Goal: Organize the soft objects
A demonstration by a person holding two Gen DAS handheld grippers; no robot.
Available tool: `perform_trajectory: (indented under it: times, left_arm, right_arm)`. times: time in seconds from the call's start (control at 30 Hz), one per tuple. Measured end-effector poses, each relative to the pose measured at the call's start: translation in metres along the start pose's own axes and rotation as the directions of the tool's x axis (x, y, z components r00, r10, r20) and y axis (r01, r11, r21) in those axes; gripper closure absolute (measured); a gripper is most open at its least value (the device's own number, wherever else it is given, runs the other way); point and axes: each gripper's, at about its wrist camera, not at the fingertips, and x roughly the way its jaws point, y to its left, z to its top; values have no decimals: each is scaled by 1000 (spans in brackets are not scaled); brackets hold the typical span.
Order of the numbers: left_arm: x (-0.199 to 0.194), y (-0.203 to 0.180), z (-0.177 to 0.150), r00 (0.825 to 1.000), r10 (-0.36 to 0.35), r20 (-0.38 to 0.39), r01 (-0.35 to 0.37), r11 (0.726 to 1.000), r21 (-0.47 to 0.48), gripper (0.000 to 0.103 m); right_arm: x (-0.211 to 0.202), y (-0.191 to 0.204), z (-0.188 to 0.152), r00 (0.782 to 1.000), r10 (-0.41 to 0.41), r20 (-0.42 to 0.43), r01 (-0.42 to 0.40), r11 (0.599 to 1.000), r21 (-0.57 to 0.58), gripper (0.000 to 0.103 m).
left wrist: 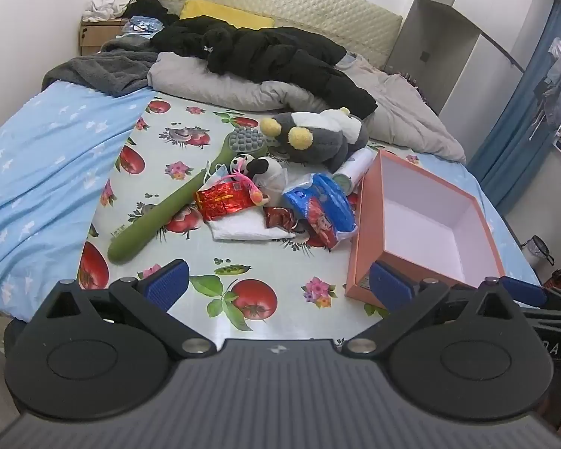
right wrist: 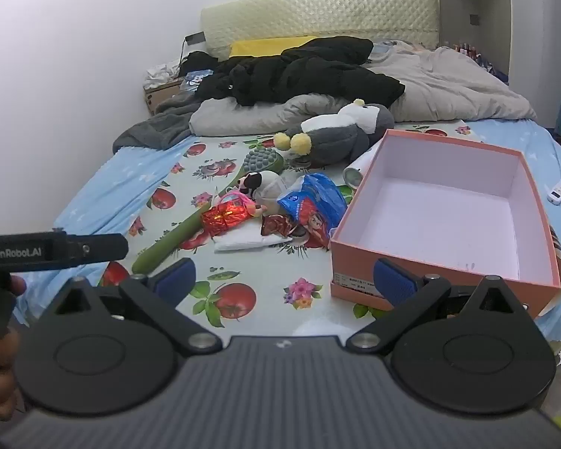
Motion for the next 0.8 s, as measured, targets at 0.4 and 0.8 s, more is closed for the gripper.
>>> perform_trajectory:
  times: [0.4,0.8]
  left_arm:
    - [-2,0,-1,1000,6,6,-6,1000,3,0]
    - [6,-1,0,1000,-4,-2,4,1000,11,0]
  right_arm:
    - [2,3,0,1000,-19,3,19,999,-27,0]
    - [3,-1,-1,1000,-11,-9,11,1000,-18,0]
